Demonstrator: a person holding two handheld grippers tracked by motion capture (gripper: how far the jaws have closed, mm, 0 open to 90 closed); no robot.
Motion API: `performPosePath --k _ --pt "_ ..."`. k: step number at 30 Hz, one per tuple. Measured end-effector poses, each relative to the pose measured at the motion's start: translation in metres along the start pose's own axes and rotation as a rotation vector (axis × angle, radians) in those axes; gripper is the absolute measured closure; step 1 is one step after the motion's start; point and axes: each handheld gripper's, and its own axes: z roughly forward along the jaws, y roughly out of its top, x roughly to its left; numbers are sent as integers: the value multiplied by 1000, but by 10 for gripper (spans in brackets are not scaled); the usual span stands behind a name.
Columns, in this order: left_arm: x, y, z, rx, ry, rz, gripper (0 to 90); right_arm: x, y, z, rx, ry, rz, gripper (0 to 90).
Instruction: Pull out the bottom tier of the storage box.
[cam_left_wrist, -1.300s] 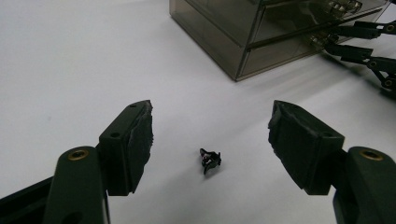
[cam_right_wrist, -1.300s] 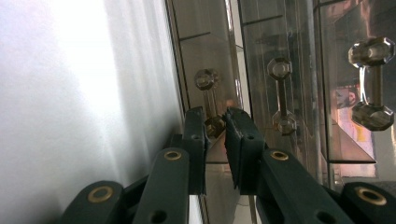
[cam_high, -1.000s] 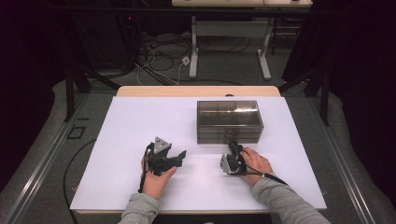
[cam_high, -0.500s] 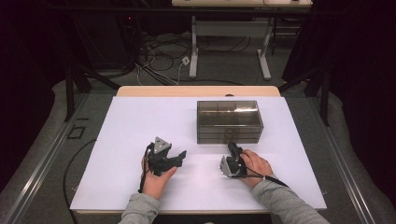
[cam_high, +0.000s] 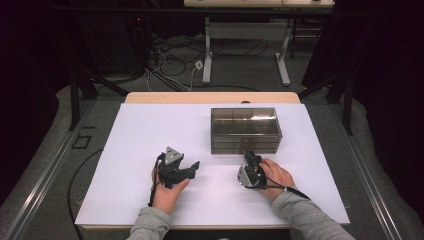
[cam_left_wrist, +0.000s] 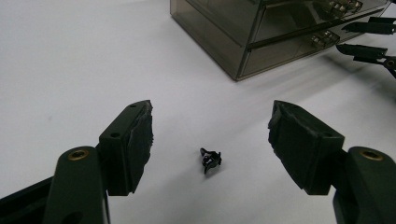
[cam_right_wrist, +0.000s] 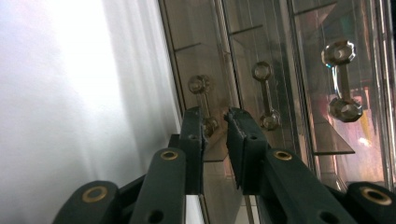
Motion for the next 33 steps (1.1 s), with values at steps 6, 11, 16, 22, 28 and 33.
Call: performPosePath --k 6,11,16,22,28,33 --pt "0 0 0 0 -1 0 309 3 -1 6 29 -5 -6 727" --pt "0 0 0 0 0 1 309 6 0 9 28 -24 -44 771" --pt "0 0 0 -2 1 0 309 8 0 10 20 -31 -47 786" --pt "0 0 0 -3 1 0 309 7 1 8 22 -34 -46 791" --pt "0 0 -1 -6 2 -1 310 7 3 4 31 -37 -42 791" --pt "0 0 -1 -10 3 -2 309 8 3 1 18 -36 -41 791"
